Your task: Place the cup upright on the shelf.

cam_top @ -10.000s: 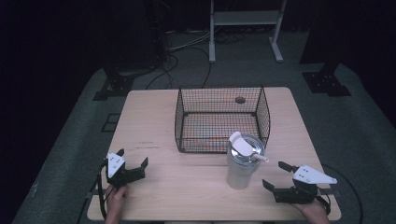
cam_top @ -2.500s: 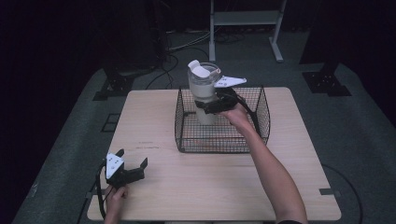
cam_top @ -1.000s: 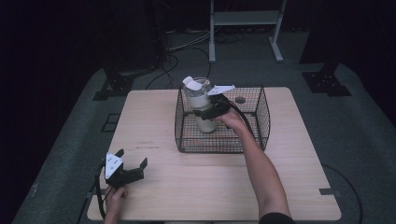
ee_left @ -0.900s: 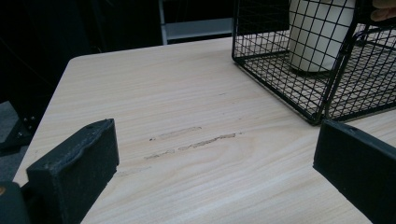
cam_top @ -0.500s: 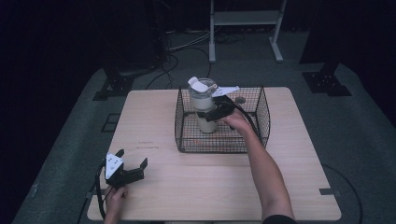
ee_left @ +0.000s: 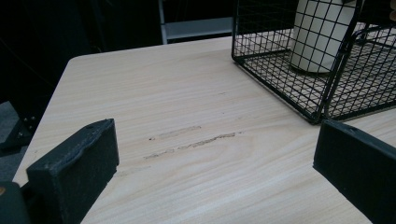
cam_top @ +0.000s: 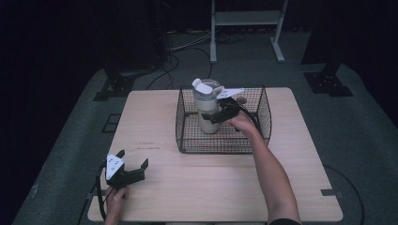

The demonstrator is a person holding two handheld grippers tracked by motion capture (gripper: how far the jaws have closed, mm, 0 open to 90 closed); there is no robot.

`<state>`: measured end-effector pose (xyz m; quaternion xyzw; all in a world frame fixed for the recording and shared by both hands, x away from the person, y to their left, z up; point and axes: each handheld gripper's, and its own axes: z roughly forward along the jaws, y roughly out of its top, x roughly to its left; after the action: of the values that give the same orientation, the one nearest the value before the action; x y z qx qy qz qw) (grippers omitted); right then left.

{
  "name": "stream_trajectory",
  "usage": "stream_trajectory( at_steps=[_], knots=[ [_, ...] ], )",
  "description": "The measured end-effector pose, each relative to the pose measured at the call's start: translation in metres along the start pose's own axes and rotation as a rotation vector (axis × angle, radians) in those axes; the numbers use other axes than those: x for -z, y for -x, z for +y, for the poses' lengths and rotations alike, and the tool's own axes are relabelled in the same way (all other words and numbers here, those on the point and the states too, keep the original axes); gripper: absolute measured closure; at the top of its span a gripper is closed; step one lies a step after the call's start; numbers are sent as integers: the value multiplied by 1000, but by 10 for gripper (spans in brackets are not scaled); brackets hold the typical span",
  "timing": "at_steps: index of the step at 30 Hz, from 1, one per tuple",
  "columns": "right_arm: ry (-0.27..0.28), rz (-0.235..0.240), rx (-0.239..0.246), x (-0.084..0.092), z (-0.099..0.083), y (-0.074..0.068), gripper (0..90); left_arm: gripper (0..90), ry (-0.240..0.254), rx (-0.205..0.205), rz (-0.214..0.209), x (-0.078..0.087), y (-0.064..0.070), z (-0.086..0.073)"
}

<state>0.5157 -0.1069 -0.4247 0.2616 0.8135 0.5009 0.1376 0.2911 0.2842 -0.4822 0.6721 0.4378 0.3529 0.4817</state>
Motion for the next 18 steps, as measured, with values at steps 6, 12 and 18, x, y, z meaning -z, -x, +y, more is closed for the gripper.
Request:
stream_trajectory(
  at_steps=[6, 12, 18],
  knots=[
    [-24, -6, 2, 6, 0, 0, 80, 0, -2, 1, 2, -1, 0, 0],
    [-22, -5, 19, 11, -2, -3, 80, 0, -1, 1, 4, -1, 0, 0],
    [-31, -15, 22, 18, -4, -3, 81, 0, -3, -1, 5, -1, 0, 0]
  ],
)
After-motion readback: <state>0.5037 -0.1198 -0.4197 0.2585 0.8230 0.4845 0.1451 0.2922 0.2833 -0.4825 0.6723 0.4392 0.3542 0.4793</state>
